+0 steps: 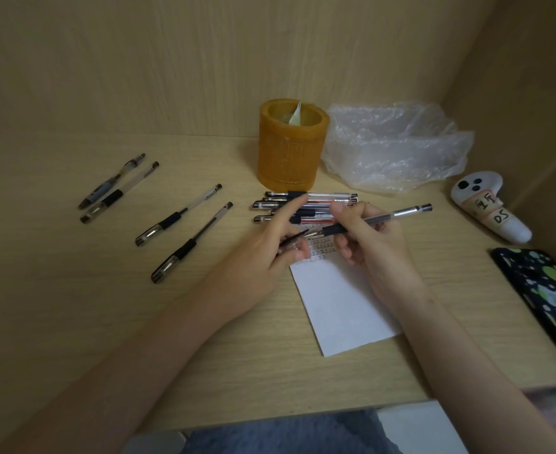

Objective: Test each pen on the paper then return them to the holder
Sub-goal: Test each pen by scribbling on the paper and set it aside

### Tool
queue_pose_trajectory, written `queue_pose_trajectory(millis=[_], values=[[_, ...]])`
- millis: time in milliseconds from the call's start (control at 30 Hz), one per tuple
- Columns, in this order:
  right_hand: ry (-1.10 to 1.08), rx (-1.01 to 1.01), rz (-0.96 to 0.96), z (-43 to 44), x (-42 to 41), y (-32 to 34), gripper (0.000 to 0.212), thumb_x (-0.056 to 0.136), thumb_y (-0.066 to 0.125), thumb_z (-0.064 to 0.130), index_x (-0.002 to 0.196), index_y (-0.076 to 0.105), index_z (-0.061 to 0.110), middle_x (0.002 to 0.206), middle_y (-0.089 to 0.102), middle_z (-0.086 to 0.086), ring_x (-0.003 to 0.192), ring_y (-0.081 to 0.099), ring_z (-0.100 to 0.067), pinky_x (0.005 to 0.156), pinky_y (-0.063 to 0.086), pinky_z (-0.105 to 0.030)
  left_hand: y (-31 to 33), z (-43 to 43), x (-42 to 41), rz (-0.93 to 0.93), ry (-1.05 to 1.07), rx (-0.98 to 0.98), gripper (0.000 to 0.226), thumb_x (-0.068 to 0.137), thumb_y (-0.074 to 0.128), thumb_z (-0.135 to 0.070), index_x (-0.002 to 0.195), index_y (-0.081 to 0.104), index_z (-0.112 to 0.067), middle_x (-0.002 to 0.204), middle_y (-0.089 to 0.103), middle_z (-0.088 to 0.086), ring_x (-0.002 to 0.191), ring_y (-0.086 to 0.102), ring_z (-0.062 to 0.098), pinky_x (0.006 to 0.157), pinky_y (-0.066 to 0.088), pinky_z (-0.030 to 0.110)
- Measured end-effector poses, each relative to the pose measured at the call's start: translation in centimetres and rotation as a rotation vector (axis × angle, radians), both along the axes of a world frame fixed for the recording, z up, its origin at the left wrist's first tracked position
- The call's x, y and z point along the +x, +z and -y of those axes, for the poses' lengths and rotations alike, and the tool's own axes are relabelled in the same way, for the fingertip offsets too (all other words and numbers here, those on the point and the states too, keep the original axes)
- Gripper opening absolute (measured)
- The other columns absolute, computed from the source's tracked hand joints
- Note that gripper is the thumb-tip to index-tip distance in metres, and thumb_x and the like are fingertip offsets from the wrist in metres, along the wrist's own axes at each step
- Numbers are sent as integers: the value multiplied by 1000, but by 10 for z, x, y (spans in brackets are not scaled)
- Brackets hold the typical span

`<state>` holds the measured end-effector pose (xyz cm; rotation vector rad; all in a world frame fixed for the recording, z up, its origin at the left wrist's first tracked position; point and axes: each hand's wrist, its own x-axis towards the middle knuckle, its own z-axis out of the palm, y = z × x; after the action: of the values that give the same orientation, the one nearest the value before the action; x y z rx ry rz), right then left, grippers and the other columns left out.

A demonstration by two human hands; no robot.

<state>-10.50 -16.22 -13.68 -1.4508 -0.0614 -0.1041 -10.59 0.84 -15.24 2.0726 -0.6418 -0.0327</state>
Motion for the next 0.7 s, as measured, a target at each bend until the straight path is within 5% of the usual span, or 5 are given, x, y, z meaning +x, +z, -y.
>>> queue_pose_trajectory(millis=[200, 400, 700], values=[[173, -90, -33, -1, -2, -5, 21, 77, 69, 26, 69, 59, 9, 54, 58, -5, 44, 49, -11, 41, 37, -18, 2, 1, -3, 26, -8, 57, 69, 91, 55, -23, 139, 13, -50, 116, 58, -11, 107, 53, -1, 93, 37, 15], [284, 56, 24, -1, 3, -9, 24, 82, 61, 16, 94, 67, -3, 71, 70, -8, 60, 60, -17, 50, 45, -19, 6, -6, 0, 172, 159, -13, 19, 90, 56, -22, 108, 62, -21, 77, 64, -12, 70, 60, 0, 66, 44, 11], [284, 51, 54, -2, 4, -9, 11, 81, 59, 9, 82, 69, 2, 65, 68, -5, 50, 55, -10, 48, 44, -19, 9, -4, -4, 139, 210, -81, 44, 86, 63, -25, 128, 49, -30, 71, 63, -12, 56, 57, 5, 53, 43, 9]])
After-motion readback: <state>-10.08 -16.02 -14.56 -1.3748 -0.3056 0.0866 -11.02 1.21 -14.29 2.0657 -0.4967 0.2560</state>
